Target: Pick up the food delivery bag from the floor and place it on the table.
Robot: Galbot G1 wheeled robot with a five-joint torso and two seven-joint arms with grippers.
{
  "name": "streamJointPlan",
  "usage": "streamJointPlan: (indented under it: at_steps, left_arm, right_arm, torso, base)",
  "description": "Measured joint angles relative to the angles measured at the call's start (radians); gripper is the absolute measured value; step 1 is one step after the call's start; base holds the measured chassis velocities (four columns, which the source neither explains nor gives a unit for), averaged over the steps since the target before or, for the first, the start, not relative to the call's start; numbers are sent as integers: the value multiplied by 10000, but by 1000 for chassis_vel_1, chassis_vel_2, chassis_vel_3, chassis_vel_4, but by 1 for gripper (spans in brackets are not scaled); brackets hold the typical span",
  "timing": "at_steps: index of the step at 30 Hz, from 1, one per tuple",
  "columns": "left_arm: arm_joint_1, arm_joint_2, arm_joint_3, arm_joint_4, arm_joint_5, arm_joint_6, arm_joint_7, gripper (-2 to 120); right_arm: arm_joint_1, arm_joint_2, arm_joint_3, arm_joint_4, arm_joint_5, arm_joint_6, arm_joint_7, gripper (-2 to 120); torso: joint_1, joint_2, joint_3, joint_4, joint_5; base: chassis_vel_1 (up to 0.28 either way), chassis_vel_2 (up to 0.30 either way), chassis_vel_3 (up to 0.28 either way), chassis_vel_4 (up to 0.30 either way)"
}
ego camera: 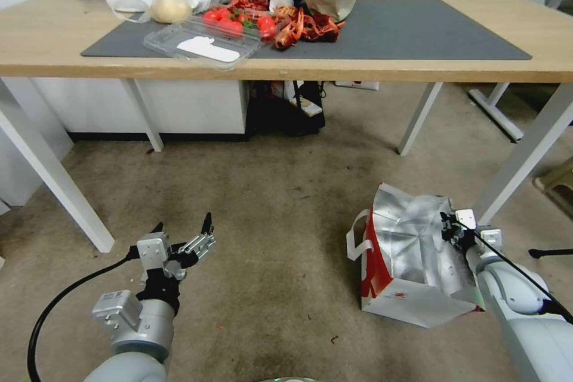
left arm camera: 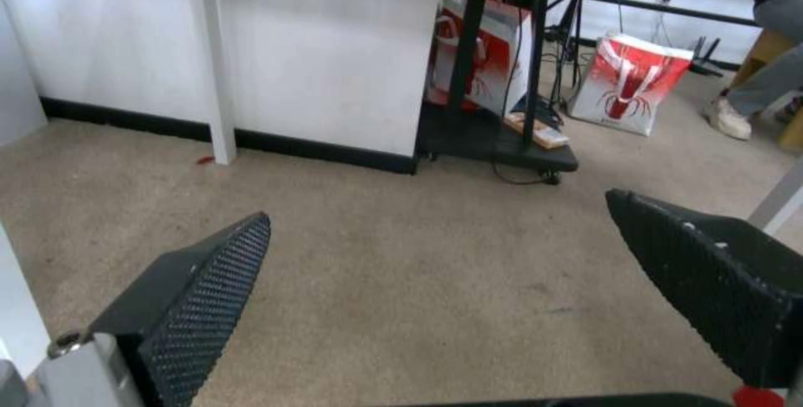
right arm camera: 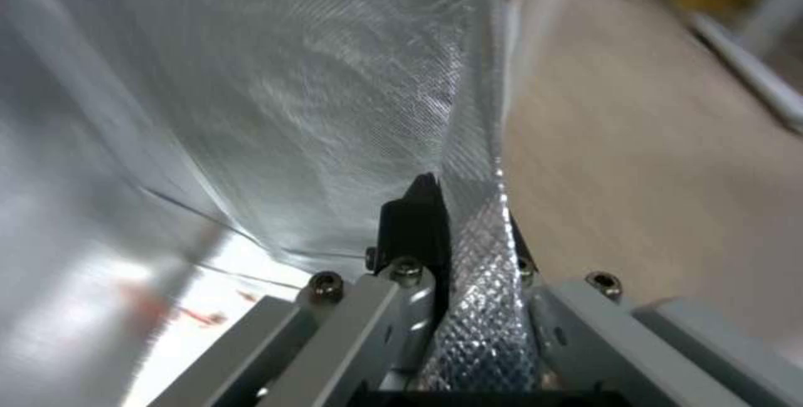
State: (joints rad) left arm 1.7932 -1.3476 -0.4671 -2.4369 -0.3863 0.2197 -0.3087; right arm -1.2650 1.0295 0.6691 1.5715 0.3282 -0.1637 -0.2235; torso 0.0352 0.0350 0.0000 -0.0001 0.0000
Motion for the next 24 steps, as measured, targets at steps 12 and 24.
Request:
streamJointPlan:
  at_steps: [12,24]
  left_arm:
    - [69,-18,-5,-87,18,-31,1,100]
    - [118,-34,-45,-174,-4,-37,2,100]
  right_arm:
    - [-669,-508,421,946,2268,3053,-5795,0]
    - [-1023,-851,661,2204,4029,1945,-8894,0]
  torso:
    - [0,0,0,1,0]
    - [0,0,0,0,-1]
  base:
    - [0,0,0,0]
    - [0,0,0,0]
